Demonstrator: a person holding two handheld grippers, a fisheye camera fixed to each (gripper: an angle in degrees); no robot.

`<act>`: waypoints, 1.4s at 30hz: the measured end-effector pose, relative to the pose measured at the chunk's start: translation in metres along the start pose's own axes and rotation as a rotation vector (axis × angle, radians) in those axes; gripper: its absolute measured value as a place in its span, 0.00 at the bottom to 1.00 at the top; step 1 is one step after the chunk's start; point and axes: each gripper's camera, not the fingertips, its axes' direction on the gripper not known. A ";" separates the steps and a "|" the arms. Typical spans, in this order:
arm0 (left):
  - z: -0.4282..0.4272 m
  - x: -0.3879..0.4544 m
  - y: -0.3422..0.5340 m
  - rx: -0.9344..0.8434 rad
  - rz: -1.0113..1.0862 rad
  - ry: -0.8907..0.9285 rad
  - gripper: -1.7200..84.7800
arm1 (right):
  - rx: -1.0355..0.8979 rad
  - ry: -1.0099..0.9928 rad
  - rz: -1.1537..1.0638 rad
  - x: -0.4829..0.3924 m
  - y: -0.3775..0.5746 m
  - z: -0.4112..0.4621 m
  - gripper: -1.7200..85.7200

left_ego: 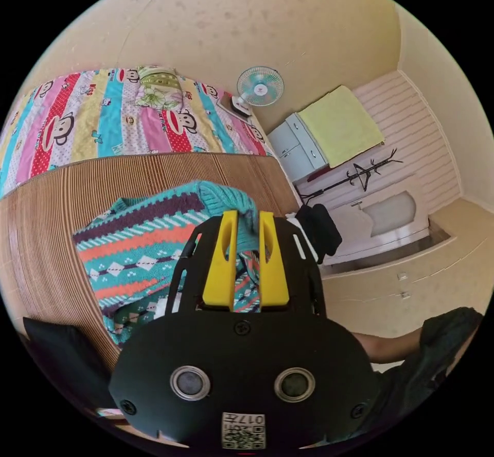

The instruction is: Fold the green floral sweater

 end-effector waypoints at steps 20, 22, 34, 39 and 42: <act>0.043 -0.030 0.202 -0.209 -0.351 0.068 0.09 | 0.563 -0.436 0.310 0.070 -0.008 0.012 0.07; 0.039 -0.031 0.205 -0.202 -0.361 0.055 0.09 | 0.501 -0.465 0.157 0.012 -0.009 0.018 0.06; 0.020 -0.043 0.262 -0.159 -0.475 0.059 0.08 | -0.151 0.060 -1.115 -0.258 0.084 0.202 0.04; 0.017 -0.051 0.287 -0.185 -0.505 0.029 0.08 | -0.553 0.230 -1.060 -0.183 0.135 0.386 0.04; 0.013 -0.065 0.298 -0.207 -0.533 -0.010 0.08 | -0.832 0.329 -0.864 -0.103 0.146 0.456 0.03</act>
